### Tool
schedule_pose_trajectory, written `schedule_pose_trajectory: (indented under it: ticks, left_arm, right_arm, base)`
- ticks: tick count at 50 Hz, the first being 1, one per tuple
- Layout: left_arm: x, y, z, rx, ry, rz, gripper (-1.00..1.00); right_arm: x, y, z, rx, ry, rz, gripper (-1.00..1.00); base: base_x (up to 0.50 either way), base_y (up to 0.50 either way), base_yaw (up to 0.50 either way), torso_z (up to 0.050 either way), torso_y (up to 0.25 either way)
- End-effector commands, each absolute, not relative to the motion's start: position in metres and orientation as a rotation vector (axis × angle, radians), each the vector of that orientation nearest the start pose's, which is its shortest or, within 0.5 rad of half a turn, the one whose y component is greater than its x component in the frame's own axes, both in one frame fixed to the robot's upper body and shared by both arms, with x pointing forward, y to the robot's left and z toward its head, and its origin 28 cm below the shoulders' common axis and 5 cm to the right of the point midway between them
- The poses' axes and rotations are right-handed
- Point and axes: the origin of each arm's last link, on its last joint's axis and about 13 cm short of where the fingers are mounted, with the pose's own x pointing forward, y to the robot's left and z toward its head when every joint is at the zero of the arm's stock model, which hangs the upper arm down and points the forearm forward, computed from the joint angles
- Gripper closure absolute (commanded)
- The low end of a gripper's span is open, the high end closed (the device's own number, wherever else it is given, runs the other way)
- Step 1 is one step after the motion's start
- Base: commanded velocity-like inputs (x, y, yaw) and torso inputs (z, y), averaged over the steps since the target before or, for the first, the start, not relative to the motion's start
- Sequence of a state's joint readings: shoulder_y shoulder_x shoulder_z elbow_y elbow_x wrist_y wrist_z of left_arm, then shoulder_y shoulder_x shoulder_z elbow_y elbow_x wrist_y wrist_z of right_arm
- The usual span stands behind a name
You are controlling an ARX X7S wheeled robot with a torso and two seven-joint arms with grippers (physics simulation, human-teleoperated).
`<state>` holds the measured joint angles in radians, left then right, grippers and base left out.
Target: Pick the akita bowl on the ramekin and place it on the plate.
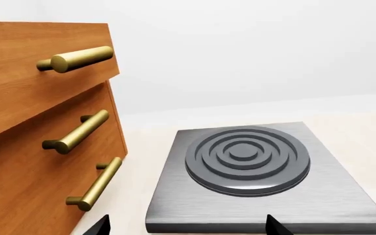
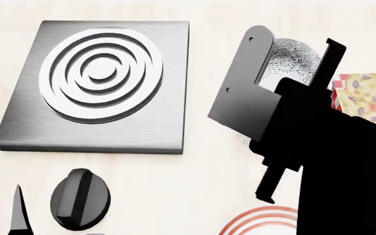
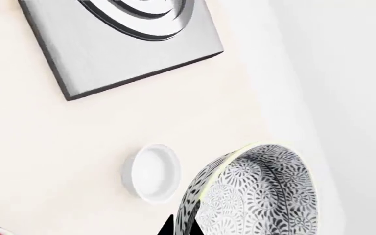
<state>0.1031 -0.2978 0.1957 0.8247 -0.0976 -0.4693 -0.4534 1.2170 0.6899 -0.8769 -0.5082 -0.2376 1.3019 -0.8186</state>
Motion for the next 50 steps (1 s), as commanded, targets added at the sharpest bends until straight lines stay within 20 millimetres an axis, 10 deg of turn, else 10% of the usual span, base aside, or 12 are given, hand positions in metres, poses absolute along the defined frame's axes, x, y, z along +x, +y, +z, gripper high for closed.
schedule_pose_trajectory:
  ticks: [1,50]
  left_arm:
    - [0.157,0.207,0.125,0.105,-0.264,0.111,-1.0]
    - [0.157,0.208,0.125,0.107,-0.264,0.116,-1.0]
  right_arm:
    - [0.252,-0.156,0.301,-1.2,0.319,0.468,1.0]
    - [0.197,-0.168,0.273,-1.236,0.479,0.55,1.0]
  base:
    - [0.0,0.0,0.0,0.0,0.0]
    - [0.0,0.0,0.0,0.0,0.001]
